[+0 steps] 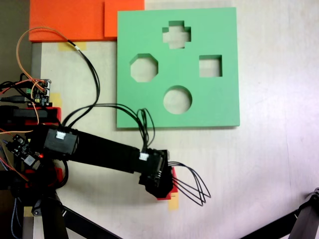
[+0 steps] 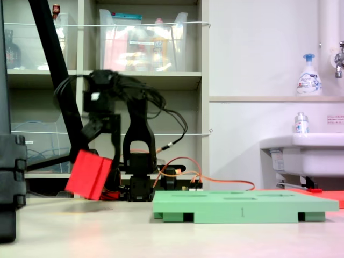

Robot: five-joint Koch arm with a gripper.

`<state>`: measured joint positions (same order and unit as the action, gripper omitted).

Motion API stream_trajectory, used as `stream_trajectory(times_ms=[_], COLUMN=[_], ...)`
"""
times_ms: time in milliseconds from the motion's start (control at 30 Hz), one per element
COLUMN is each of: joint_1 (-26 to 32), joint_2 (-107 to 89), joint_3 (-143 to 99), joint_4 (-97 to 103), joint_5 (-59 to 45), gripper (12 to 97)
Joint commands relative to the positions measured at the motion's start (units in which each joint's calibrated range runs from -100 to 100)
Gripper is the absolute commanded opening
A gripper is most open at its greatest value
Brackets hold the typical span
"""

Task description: Put the cross columnar block into the corresponding hole

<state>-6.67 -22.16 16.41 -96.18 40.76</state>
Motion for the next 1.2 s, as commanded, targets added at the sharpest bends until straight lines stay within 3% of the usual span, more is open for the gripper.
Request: stream_trajectory(times_ms=[0, 300, 533, 733, 1167], joint_1=[2.44, 15.53, 23.64, 27.4, 31.89], joint_2=[-7.31, -11.22, 9.87, 29.14, 36.55], joint_3=[2.23, 10.01, 31.04, 49.89, 50.09], joint_4=[-3.82, -3.82, -3.82, -3.82, 1.67], joint_5=[2.98, 15.14, 23.05, 27.2, 30.04], gripper=[38.4, 38.5, 38.4, 38.4, 38.4])
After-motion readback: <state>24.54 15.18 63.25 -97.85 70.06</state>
